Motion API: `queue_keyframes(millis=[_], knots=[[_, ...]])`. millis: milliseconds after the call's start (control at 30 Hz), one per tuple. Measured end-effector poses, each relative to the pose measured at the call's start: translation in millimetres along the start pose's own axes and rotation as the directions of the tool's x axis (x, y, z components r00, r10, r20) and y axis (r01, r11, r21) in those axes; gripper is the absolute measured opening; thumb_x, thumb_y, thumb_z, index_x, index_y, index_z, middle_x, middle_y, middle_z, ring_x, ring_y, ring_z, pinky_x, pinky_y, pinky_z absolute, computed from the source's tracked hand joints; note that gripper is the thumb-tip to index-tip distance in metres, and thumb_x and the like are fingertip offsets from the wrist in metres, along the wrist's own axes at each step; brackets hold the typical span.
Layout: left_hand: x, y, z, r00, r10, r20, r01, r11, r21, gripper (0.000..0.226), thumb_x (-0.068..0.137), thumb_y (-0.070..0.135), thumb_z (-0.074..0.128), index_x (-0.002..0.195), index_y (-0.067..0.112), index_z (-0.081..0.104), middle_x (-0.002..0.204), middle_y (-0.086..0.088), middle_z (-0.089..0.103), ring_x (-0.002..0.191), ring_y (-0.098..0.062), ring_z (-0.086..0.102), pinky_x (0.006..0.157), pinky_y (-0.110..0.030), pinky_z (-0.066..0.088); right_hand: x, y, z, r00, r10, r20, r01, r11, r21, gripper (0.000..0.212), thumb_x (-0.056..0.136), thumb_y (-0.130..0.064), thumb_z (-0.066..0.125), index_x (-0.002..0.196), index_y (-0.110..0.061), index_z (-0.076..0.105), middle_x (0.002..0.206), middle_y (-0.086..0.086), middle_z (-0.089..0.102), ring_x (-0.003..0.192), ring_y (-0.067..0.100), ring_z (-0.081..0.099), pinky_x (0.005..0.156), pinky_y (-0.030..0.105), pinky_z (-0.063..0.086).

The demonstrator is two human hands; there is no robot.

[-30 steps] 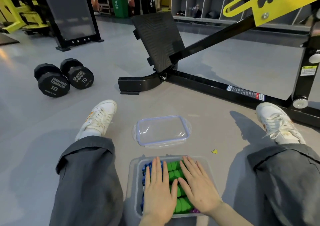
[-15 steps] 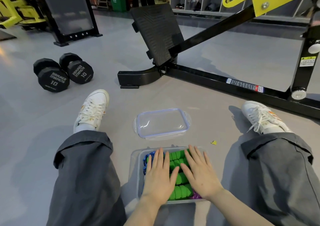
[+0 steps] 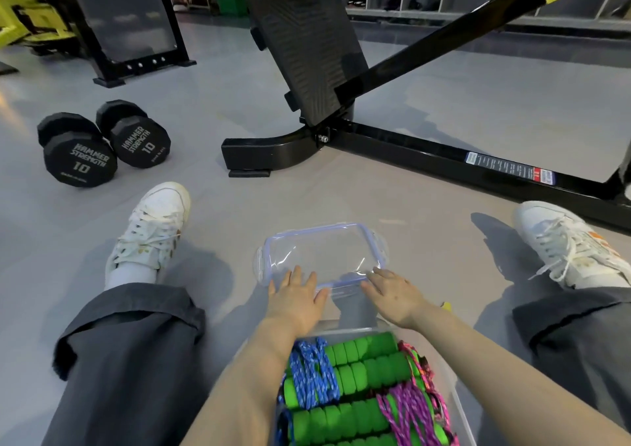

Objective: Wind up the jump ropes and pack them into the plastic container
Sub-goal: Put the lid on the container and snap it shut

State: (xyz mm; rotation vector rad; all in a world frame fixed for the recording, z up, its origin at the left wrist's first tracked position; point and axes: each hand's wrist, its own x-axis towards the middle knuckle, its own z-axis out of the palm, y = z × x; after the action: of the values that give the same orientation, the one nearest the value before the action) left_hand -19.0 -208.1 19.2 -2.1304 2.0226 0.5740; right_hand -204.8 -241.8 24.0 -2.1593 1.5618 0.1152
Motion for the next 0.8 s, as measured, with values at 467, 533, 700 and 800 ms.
queue_keyframes(millis=[467,533,700,800], knots=[[5.7,-7.5,2.9,0.995,0.104,-0.007,-0.103,0.992,0.077,0.047,0.101,0.049,0.025,0.13,0.025,0.053,0.136,-0.002,0.05,0.128,-0.02,0.043,0.113,-0.04,0.019,7.2,19.1,-0.6,0.999,-0.047,0.004,0.048,0.997,-0.055,0.039,0.101,-0.036,0.028,0.089,-0.018,0.06,0.105,0.007,0.063,0.106,0.025,0.053,0.085,0.028,0.03],[5.9,-13.6,4.1,0.995,0.064,-0.08,-0.055,0.993,0.102,0.045,0.102,0.045,0.025,0.138,0.025,0.046,0.146,-0.005,0.041,0.135,-0.02,0.034,0.115,-0.043,0.012,1.9,20.1,-4.6,1.0,-0.022,-0.02,0.021,0.997,-0.075,0.036,0.1,-0.035,0.03,0.081,-0.015,0.053,0.098,0.009,0.064,0.095,0.026,0.053,0.077,0.028,0.029],[13.5,-30.6,0.0,0.969,-0.176,-0.176,0.201,0.97,0.135,0.053,0.104,0.041,0.022,0.151,0.018,0.02,0.159,-0.013,0.003,0.147,-0.025,-0.002,0.116,-0.049,0.003,10.2,29.4,-2.5,0.975,0.099,-0.201,-0.116,0.99,-0.074,0.022,0.095,-0.027,0.037,0.093,-0.026,0.059,0.126,0.006,0.053,0.124,0.026,0.038,0.1,0.032,0.027],[22.1,-38.6,1.5,0.945,-0.265,-0.191,0.292,0.947,0.131,0.058,0.103,0.044,0.023,0.151,0.012,0.018,0.159,-0.015,-0.004,0.147,-0.027,-0.008,0.116,-0.05,0.001,24.2,36.0,2.0,0.94,0.276,-0.199,-0.299,0.95,-0.096,0.042,0.096,-0.033,0.037,0.135,-0.018,0.043,0.149,0.009,0.026,0.14,0.031,0.013,0.114,0.041,0.01]])
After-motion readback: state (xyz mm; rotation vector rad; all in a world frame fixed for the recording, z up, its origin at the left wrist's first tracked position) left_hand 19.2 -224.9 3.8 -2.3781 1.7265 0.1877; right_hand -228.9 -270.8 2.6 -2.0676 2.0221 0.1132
